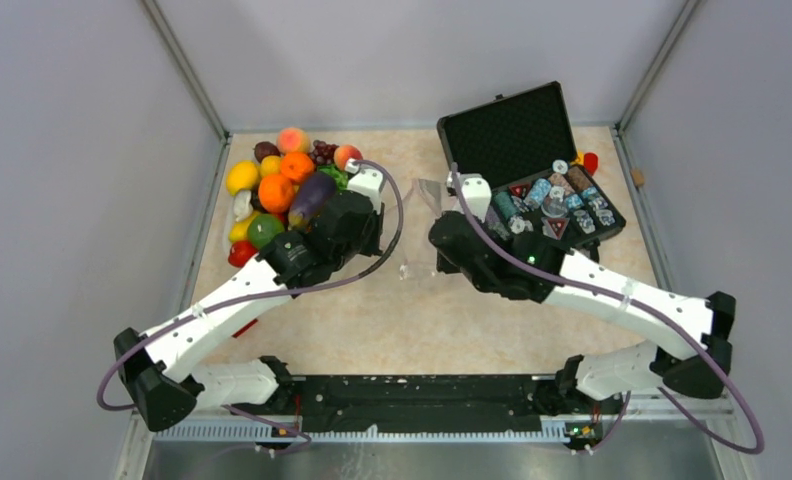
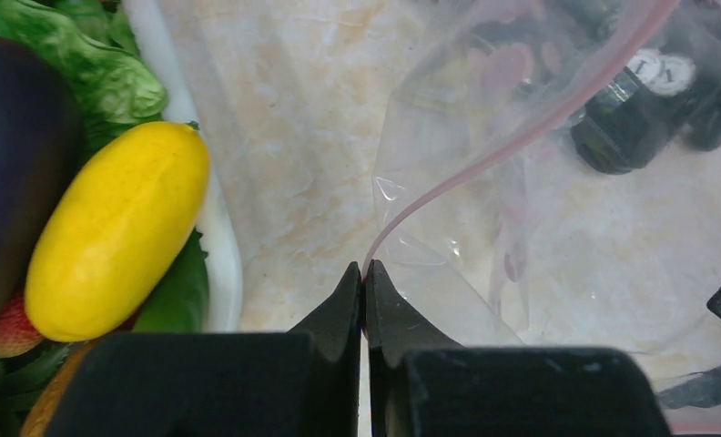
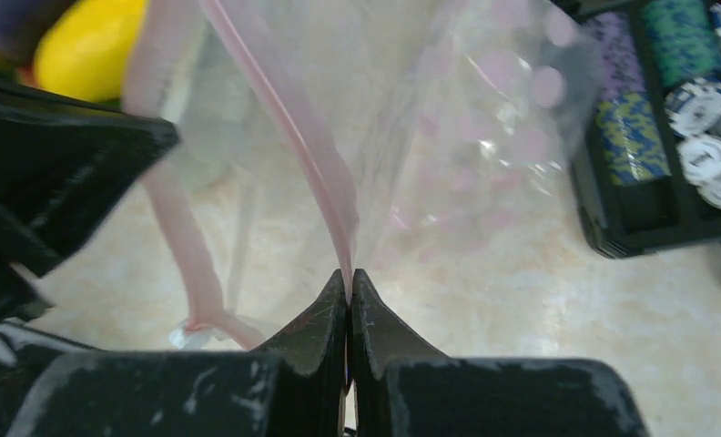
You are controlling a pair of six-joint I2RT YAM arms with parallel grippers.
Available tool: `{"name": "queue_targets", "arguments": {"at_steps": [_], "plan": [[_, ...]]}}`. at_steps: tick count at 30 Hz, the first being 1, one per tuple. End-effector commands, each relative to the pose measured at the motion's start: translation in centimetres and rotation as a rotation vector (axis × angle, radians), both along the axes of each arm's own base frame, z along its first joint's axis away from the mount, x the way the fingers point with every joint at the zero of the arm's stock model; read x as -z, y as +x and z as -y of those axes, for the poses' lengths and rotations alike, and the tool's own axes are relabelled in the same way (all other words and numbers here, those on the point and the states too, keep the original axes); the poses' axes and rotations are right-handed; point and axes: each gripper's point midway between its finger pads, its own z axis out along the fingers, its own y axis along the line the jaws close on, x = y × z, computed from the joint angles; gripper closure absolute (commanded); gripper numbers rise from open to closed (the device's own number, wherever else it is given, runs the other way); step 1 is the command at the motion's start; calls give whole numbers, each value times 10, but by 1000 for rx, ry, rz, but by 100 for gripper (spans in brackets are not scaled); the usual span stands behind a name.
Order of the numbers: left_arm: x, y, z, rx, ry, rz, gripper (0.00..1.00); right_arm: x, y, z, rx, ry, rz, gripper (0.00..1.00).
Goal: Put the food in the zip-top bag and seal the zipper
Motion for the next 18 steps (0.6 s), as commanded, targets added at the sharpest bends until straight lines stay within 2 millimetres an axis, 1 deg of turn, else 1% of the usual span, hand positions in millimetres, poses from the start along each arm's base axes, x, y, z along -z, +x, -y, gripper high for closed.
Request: {"name": "queue_targets", "arguments": {"at_steps": [1, 4, 6, 7, 10, 13, 14, 15, 18], "plan": [[-26, 6, -24, -95, 25, 84, 100, 26, -10, 42, 89, -310, -69, 100], [-30, 4, -30, -108, 29, 94, 100, 31, -12, 49, 125, -338, -81, 100], [-32, 1, -32, -99, 32, 90, 100, 31, -12, 56, 156, -326, -75, 100], [-32, -2, -31, -82, 31, 83, 100, 28, -13, 58, 163, -305, -66, 100], [-31, -13, -19, 10, 12, 38, 100, 20, -12, 59, 170, -253, -43, 100], [-31, -33, 3, 153, -51, -28, 100, 8, -11, 46, 126, -148, -15, 100], [-29, -39, 7, 187, -61, -50, 100, 3, -11, 43, 113, -109, 1, 100], [-25, -40, 6, 186, -50, -62, 100, -3, -10, 45, 126, -64, 20, 100], [-12, -38, -13, 109, 11, -73, 100, -19, -9, 56, 156, 32, 76, 100]]}}
